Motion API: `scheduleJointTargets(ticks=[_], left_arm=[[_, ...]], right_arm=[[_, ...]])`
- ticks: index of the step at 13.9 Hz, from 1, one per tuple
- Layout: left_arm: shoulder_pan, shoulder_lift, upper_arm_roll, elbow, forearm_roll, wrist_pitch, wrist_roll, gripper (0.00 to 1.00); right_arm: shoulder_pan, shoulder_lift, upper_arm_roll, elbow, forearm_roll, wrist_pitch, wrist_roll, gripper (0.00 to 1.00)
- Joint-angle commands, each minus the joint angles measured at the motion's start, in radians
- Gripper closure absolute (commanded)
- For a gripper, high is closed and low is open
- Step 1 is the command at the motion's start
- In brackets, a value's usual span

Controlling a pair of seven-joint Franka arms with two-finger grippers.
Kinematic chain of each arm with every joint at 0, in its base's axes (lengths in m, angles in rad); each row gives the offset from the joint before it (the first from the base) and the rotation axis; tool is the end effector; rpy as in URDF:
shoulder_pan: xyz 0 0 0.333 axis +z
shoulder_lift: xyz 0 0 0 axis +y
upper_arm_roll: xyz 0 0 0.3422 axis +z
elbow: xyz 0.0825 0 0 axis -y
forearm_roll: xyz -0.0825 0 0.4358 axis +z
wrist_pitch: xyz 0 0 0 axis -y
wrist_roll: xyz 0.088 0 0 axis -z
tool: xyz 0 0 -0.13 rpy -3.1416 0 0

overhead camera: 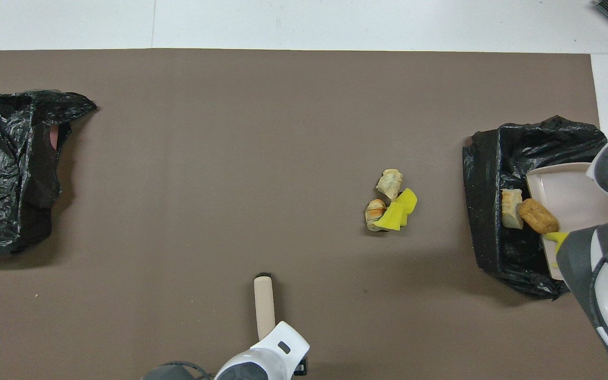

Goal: Sweep and dump trash in bin
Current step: 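Carry the loaded dustpan with the right gripper over the nearer bag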

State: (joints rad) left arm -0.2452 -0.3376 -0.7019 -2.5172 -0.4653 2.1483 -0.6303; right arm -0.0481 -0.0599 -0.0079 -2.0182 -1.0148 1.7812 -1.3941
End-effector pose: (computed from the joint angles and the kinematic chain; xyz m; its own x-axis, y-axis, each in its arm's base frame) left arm 0.2560 -0.3815 0.3336 0.9863 -0.0098 -0.1649 0.0007 -0.9980 0.0634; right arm 0.5736 -0.1247 0.4953 -0.1184 0.5586 -0.8209 0.9918 0.0265 -0.1250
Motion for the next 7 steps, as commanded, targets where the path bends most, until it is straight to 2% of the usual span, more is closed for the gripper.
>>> scheduleJointTargets(ticks=[1,4,5,7], left_arm=[[-0.009,0.028,0.16,0.102,0.146,-0.074,0.09,0.0],[-0.009,0.064,0.332,0.217,0.314,-0.142,0.228,0.0],[-0.008,0.086,0.375,0.257,0.394,-0.16,0.266,0.0],[-0.003,0.153,0.47,0.371,0.459,-0.173,0.32,0.0]], right_arm=[[0.05,-0.009,0.003,0.015,-0.07,-0.066,0.023,1.0],[0.053,0.0,0.003,0.036,-0.109,-0.094,0.063,1.0],[0.083,-0.001,0.003,0.036,-0.117,-0.123,0.073,1.0],[0.134,0.0,0.003,0.045,-0.142,-0.169,0.151,1.0]])
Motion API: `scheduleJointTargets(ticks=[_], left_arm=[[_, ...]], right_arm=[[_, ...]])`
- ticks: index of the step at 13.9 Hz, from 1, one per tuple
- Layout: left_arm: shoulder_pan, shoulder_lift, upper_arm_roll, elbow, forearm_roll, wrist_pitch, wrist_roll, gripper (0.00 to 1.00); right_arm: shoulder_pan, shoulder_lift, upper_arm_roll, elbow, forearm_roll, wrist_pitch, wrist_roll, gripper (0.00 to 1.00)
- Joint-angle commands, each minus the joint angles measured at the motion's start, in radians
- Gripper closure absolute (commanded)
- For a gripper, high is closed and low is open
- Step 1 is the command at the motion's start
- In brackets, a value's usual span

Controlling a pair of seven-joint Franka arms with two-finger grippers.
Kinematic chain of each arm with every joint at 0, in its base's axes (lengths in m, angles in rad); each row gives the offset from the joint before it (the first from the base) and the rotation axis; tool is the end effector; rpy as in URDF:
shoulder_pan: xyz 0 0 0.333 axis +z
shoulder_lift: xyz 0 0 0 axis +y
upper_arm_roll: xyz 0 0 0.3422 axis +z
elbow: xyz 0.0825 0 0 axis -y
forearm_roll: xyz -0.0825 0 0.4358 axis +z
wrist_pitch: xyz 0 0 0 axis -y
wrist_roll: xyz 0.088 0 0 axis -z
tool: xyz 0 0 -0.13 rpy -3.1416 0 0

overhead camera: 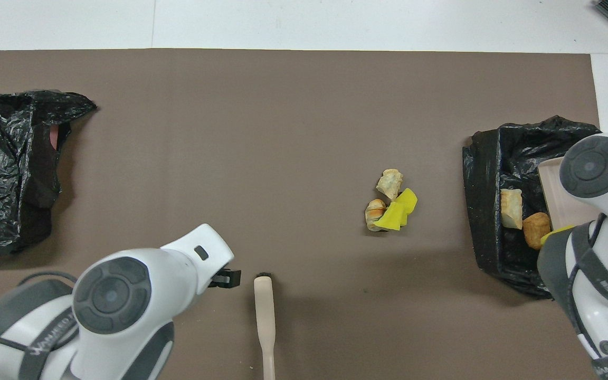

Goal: Sweep and dump trash in bin
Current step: 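Tip the dustpan with the right gripper to dump trash into the bag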

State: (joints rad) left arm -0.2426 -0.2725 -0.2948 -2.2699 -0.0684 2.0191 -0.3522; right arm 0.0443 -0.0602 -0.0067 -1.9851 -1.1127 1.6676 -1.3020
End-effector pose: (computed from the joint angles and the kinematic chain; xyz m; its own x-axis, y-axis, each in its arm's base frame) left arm 0.4340 -0.2690 0.4452 0.9892 -0.1456 0.0167 -0.1454 -0.9893 -0.0112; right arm 0.5782 -0.0868 0.5209 -0.0648 0.4476 -0.8919 0.9975 0.0037 -0.0707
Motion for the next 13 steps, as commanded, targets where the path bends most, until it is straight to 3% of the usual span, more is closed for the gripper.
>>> scheduleJointTargets(ticks=[1,3,6,13], left_arm=[[0.002,0.122,0.107,0.189,0.076,-0.051,0.1,0.0],[0.043,0.183,0.146,0.329,0.081,-0.123,0.215,0.0],[0.063,0.243,0.219,0.518,0.081,-0.226,0.35,0.0],[0.066,0.246,0.328,0.76,0.082,-0.477,0.429,0.0]], right_arm=[[0.042,0.002,0.002,0.015,-0.039,-0.078,0.131,1.0],[0.042,0.0,0.002,0.016,-0.022,-0.106,0.24,1.0],[0.057,-0.001,0.004,0.018,-0.038,-0.141,0.224,1.0],[0.089,-0.012,0.031,0.213,0.141,-0.298,0.196,1.0]])
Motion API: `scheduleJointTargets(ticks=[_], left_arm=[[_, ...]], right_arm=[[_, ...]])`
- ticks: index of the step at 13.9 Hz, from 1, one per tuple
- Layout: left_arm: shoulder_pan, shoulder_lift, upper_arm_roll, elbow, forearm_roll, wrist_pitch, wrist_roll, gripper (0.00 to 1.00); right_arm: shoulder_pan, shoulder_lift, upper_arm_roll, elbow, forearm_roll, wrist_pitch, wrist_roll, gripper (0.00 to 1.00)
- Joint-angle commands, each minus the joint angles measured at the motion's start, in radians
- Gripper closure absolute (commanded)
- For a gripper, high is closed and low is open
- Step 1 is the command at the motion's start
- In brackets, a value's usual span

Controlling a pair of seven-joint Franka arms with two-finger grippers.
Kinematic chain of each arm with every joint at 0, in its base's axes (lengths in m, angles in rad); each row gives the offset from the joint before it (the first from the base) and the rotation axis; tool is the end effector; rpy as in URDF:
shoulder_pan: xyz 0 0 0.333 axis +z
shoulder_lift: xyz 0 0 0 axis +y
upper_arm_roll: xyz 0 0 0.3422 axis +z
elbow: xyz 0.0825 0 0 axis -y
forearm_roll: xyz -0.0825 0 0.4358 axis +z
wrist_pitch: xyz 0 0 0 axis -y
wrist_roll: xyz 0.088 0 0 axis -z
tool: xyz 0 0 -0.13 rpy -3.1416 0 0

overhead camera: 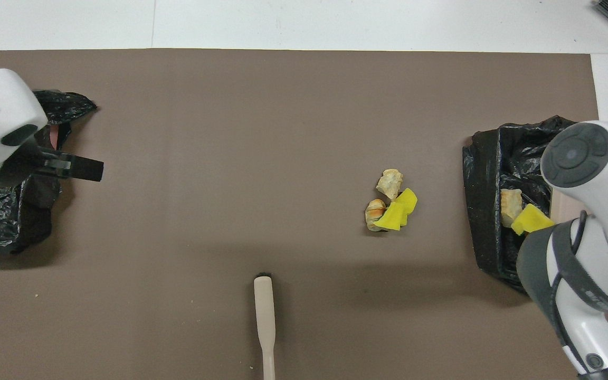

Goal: Sweep and dump trash in bin
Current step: 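Tip the dustpan with the right gripper to dump trash into the bag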

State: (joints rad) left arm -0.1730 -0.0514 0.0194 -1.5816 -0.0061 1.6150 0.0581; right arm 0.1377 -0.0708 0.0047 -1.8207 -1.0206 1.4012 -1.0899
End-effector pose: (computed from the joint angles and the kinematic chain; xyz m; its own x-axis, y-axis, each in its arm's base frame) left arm 0.5885 -0.0916 0.6570 0.9742 -0.2092 0.0850 -0.2102 -0.9777 0.0022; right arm 0.5637 -0.0422 0.5987 0.2473 0.4362 -0.8652 0.9593 -0.2356 0.1555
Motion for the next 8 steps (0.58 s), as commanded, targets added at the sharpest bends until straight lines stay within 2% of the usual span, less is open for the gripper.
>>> scheduleJointTargets(ticks=[1,4,6,8], left_arm=[[0.0,0.027,0.016,0.089,0.02,-0.099,0.026,0.0],[0.035,0.077,-0.004,0.175,0.031,-0.153,0.049,0.0],[0.047,0.064,-0.007,0.17,0.021,-0.159,0.066,0.0],[0.059,0.062,-0.009,0.167,0.02,-0.159,0.085,0.0]], right_arm=[[-0.003,-0.003,0.023,0.07,0.068,-0.06,-0.015,1.0],[-0.003,-0.003,0.063,0.139,0.195,-0.119,0.048,1.0],[-0.003,-0.006,0.069,0.143,0.36,-0.133,0.186,1.0],[-0.003,-0.02,0.092,0.141,0.465,-0.13,0.295,1.0]])
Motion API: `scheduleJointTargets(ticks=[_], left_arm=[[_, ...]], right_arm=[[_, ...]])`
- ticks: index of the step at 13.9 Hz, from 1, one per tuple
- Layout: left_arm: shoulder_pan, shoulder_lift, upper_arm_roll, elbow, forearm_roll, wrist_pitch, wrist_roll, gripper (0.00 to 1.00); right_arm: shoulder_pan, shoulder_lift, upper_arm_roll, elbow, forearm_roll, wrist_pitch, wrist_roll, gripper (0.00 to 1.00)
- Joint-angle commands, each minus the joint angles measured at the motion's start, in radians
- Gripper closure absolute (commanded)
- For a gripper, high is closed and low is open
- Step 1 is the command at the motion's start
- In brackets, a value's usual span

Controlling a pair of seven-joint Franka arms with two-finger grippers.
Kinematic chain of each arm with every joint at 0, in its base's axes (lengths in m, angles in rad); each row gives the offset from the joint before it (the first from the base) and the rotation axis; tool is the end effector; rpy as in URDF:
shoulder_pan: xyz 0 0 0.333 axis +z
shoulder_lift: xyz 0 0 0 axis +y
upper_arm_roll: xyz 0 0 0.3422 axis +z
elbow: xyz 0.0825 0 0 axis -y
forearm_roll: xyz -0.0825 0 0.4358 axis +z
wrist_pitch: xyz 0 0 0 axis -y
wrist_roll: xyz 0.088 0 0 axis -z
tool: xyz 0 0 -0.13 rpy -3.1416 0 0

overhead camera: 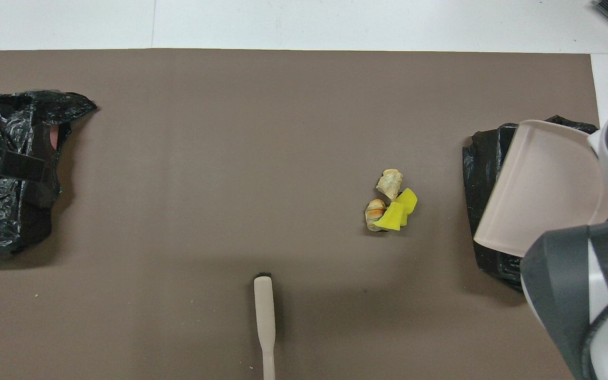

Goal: Sweep and dump trash in bin
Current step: 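Tip the dustpan with the right gripper to dump trash into the bag, then set the empty dustpan down mid-table with the right gripper and release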

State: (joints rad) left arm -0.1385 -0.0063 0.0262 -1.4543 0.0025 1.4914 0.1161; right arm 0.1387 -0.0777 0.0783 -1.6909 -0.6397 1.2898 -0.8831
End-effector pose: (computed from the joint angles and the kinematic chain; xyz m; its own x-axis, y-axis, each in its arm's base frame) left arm 0.5926 -0.0664 0.6849 0.9732 -0.2261 0.0428 -0.2260 -0.9741 -0.0073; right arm 0.5442 0.0304 0.6232 0.4601 0.6246 -0.6311 0.8698 -0.4598 0.1790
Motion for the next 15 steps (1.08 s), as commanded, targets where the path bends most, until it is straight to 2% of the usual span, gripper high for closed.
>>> scheduleJointTargets(ticks=[1,4,7,8,12,15], left_arm=[[0.034,0.014,-0.02,0.037,0.007,-0.036,0.027,0.0],[0.066,0.005,-0.065,0.025,0.004,-0.037,0.025,0.0],[0.066,0.005,-0.063,0.023,0.005,-0.034,0.02,0.0],[0.066,0.005,-0.063,0.023,0.005,-0.034,0.017,0.0],[0.069,0.003,-0.054,0.023,0.005,-0.034,0.017,0.0],[0.059,0.005,-0.055,0.025,0.007,-0.033,0.017,0.0]], right_arm=[[-0.004,-0.013,0.029,0.011,0.142,-0.012,0.146,1.0],[-0.004,-0.013,0.064,0.01,0.311,0.022,0.43,1.0],[0.001,0.036,0.146,0.003,0.449,0.095,0.804,1.0],[0.045,0.064,0.152,0.003,0.487,0.129,0.931,1.0],[0.223,0.229,0.152,0.014,0.552,0.325,1.388,1.0],[0.287,0.398,0.153,0.139,0.572,0.431,1.512,1.0]])
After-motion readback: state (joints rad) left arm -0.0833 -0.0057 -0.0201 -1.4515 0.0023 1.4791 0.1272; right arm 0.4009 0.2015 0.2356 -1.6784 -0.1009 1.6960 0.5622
